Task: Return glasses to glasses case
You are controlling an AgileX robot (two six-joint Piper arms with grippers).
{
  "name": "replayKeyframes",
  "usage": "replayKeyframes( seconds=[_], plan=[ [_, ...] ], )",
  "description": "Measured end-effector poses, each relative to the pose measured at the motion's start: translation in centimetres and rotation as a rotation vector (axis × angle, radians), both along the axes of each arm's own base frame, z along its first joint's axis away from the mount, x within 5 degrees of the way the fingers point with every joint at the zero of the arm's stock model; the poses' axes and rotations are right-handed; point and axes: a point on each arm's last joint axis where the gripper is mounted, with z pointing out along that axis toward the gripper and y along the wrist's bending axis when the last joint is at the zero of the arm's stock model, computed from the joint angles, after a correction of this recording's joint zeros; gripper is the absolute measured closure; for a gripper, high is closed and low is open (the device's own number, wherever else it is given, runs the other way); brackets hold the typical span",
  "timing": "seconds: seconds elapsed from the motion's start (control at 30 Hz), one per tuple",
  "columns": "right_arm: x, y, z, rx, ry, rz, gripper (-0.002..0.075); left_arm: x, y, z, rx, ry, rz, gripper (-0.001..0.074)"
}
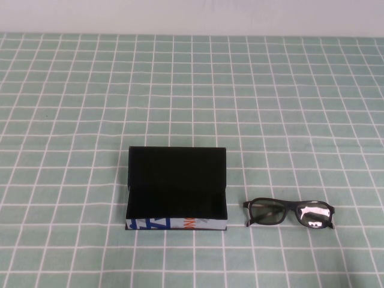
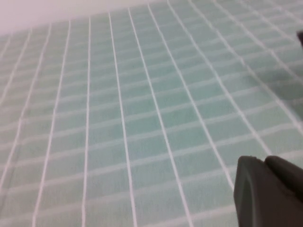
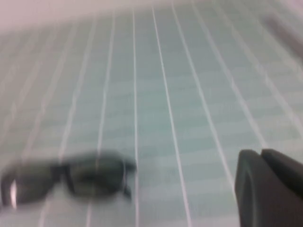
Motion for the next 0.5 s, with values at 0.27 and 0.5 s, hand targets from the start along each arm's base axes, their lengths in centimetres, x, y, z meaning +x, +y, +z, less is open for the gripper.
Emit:
replayKeyframes(
  seconds=[0.27, 0.5],
  plan=[
    [0.1, -0.4, 3.7, 0.003, -0.405, -0.042, 0.0737, 0.2, -0.5, 3.0, -0.052, -0.332, -0.046, 0.0737],
    [-0.5, -0.6, 5.6, 0.005, -0.633, -0.066, 0.0737, -0.1, -0.7, 4.5, -0.063, -0.506, -0.073, 0.0737]
  ],
)
